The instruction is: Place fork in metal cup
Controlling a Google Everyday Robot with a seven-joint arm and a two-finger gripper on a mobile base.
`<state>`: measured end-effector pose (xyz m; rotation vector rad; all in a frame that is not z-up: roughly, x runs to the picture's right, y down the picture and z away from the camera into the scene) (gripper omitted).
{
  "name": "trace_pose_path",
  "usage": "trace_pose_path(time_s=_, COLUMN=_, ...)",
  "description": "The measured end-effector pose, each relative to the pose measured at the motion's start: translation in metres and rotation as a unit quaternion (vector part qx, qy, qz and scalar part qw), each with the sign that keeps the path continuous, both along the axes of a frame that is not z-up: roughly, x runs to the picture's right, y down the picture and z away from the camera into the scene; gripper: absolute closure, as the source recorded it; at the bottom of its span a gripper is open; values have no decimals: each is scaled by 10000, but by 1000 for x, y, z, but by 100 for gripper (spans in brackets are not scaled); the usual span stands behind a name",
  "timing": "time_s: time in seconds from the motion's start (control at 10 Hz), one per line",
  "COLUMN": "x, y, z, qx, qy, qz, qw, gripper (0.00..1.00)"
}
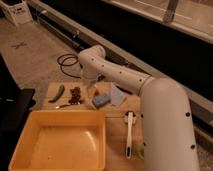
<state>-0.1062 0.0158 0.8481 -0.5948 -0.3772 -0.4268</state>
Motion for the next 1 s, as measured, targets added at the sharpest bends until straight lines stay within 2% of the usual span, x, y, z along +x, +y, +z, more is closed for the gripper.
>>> trace_pose_path(time_s=0.4, x=-45, y=20, z=11, qx=-184, qy=-325, qz=-65, qw=9993, gripper=35)
trace_pose_path(time_s=0.7, x=-59, y=32, z=15, qx=-371, qy=-497, qz=-134, qw=9980, gripper=35)
trace_pose_path(time_s=1.0, x=-58, y=32, z=16, qx=-383, qy=-515, qz=-107, qw=9979, gripper=35)
